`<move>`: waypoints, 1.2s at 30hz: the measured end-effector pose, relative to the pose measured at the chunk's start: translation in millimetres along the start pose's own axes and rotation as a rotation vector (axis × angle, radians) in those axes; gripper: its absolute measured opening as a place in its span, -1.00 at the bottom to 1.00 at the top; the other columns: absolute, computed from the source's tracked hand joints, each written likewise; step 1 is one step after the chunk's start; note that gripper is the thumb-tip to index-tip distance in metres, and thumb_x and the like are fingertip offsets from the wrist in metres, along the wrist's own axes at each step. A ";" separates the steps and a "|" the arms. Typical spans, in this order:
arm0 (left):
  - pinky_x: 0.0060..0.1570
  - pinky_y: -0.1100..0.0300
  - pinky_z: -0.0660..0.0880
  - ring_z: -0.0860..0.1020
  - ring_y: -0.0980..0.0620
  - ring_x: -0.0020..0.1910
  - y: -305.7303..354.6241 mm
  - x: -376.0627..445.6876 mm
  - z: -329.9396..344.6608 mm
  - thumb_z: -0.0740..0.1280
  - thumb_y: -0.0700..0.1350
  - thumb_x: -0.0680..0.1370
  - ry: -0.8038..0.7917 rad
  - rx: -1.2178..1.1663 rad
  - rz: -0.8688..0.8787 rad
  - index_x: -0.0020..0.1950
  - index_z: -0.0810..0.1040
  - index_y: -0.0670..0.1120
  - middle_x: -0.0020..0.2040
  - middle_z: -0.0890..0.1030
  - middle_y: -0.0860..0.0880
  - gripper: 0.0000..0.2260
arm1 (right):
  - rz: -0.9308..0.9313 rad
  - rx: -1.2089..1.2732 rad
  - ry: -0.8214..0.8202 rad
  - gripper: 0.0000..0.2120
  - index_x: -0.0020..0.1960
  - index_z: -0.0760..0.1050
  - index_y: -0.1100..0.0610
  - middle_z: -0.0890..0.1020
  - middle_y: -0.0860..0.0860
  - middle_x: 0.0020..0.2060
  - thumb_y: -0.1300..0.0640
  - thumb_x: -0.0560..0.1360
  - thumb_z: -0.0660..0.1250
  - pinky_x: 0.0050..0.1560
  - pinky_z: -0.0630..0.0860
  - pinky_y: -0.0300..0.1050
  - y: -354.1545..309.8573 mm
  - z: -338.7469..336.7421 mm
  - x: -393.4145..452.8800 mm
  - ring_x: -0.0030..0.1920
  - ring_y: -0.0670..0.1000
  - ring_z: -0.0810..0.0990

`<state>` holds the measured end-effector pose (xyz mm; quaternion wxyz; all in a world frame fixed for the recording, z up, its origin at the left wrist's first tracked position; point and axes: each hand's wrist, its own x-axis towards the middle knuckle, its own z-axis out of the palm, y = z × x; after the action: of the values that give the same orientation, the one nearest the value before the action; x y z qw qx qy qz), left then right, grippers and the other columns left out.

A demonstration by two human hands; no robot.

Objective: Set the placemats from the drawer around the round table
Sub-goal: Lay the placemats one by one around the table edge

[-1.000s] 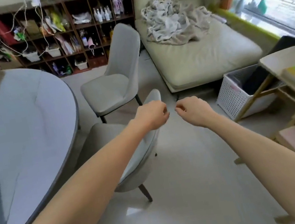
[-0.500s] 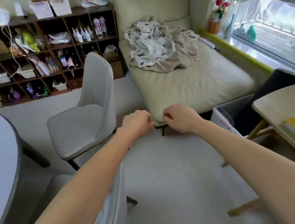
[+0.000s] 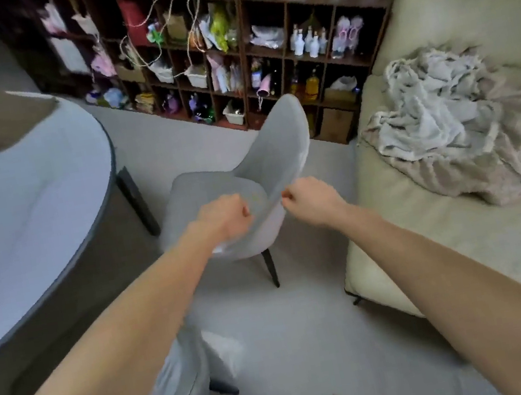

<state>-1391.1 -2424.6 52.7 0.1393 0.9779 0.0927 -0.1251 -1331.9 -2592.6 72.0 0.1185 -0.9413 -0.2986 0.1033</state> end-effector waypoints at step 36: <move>0.21 0.04 0.39 0.39 -0.09 0.34 -581.5 170.0 -115.6 0.15 0.00 0.63 0.043 -0.395 -1.116 0.44 0.33 -0.08 0.40 0.37 -0.07 -0.61 | -0.860 -0.201 -0.248 -0.60 0.37 0.29 0.25 0.43 0.18 0.25 0.09 0.59 0.16 0.17 0.37 0.02 -507.4 201.8 669.0 0.25 0.19 0.42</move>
<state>-1329.7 -1816.6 -30.8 0.2298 0.7392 0.6173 -0.1402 -1122.8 -1764.8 -58.0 0.0222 -0.7193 -0.6826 0.1271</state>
